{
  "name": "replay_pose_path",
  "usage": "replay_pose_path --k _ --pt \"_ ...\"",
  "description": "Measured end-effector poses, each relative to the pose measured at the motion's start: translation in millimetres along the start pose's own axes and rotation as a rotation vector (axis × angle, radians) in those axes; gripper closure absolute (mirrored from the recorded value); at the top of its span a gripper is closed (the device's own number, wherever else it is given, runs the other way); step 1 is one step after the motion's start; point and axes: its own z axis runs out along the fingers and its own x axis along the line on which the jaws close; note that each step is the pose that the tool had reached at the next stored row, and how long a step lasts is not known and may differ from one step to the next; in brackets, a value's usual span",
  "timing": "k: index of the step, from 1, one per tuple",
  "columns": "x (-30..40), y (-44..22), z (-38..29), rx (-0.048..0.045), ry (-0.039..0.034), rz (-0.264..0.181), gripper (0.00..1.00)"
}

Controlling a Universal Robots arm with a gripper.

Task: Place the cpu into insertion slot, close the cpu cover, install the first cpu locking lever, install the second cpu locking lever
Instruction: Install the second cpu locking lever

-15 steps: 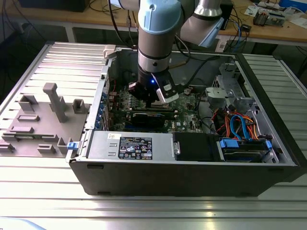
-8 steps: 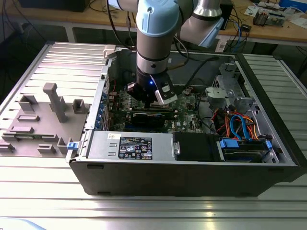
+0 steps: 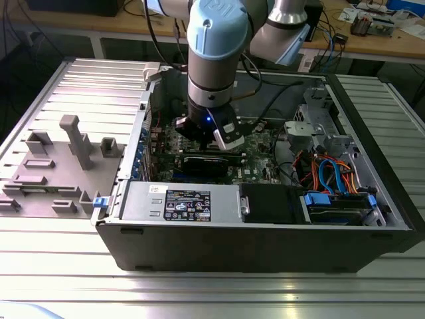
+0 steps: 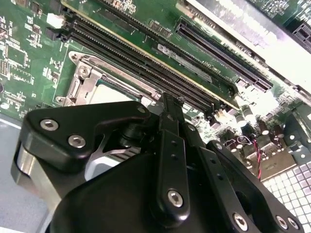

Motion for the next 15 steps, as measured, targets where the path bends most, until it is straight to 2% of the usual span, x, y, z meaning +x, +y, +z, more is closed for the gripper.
replay_pose_path --k 4,9,15 --pt "0.3 -5.4 -0.1 -0.0072 -0.0003 0.000 0.89" --pt "2.6 -6.9 1.9 -0.0136 -0.0004 0.000 0.89" --pt "4.3 -8.0 7.9 -0.0386 -0.0011 0.000 0.89"
